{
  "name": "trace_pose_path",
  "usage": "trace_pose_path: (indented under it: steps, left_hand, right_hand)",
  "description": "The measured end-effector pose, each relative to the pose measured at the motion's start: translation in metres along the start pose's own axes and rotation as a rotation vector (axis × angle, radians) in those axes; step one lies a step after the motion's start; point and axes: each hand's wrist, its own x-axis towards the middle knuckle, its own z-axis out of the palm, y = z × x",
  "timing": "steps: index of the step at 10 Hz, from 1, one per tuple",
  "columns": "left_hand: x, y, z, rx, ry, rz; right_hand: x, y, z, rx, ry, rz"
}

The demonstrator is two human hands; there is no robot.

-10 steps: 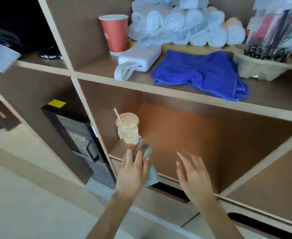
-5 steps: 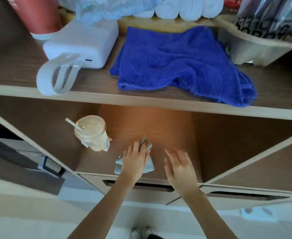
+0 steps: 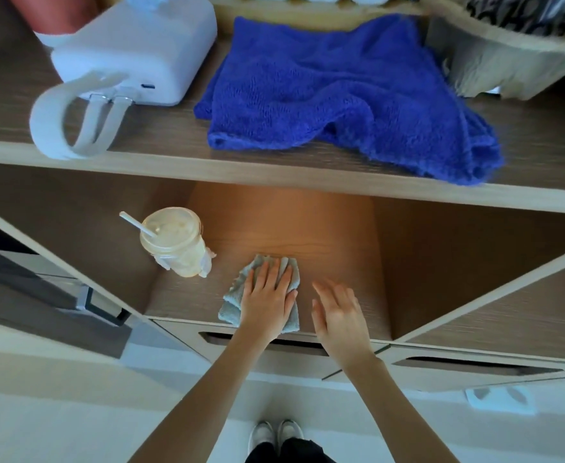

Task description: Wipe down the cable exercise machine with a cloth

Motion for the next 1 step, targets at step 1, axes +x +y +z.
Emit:
trace_pose_path:
  steps: [1]
  left_hand:
    - [0.0005, 0.0013, -0.0079, -0.025, 0.115, 0.042]
  right_hand:
    - [-0.0006, 0.0, 0.0017, -0.002, 0.021, -0.016]
